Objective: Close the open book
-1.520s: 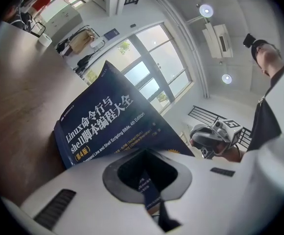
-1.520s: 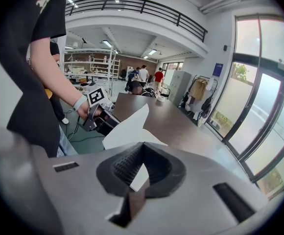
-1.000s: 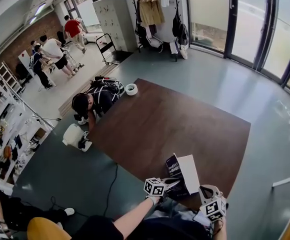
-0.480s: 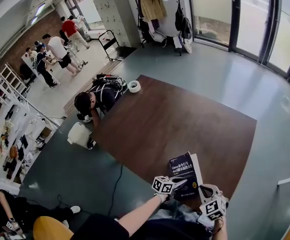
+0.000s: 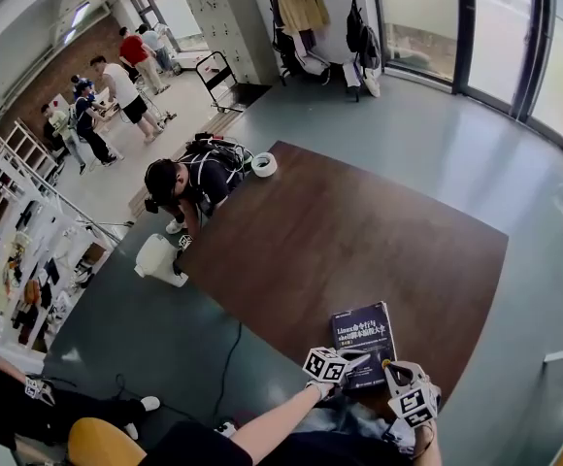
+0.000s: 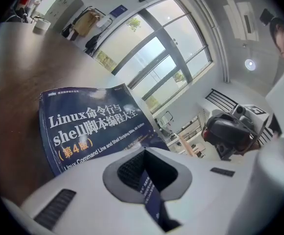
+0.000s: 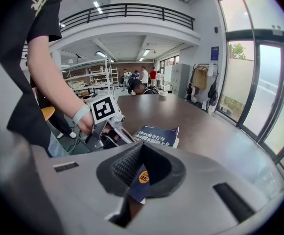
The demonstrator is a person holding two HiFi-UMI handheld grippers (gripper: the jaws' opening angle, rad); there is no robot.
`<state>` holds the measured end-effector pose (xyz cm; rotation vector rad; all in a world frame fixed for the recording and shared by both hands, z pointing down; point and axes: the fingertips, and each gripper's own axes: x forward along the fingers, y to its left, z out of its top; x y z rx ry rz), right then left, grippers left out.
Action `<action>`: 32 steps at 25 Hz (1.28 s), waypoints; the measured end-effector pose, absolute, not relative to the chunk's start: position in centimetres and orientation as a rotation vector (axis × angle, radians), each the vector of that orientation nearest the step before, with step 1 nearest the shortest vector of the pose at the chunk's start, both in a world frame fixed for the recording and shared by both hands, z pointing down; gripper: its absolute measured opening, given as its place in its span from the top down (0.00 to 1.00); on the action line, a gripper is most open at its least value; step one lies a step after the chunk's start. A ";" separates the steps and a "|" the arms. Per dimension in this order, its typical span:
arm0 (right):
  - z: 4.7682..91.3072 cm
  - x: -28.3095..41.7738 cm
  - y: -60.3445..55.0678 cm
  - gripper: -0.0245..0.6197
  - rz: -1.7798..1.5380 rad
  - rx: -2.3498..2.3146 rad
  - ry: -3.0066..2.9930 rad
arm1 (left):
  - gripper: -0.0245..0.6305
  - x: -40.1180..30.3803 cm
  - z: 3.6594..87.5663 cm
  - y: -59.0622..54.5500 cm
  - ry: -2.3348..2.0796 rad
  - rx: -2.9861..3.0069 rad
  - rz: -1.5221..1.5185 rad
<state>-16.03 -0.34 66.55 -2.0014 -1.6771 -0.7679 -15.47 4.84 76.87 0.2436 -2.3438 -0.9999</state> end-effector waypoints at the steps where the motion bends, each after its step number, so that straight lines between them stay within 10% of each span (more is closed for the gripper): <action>1: 67.0 -16.4 0.0 0.98 -0.768 -1.996 -1.671 | 0.96 -15.7 77.0 4.8 -2.324 0.236 -0.992; 32: 78.7 -20.0 8.4 0.98 -0.585 -1.734 -1.933 | 0.96 -16.8 80.9 4.0 -2.089 0.093 -0.760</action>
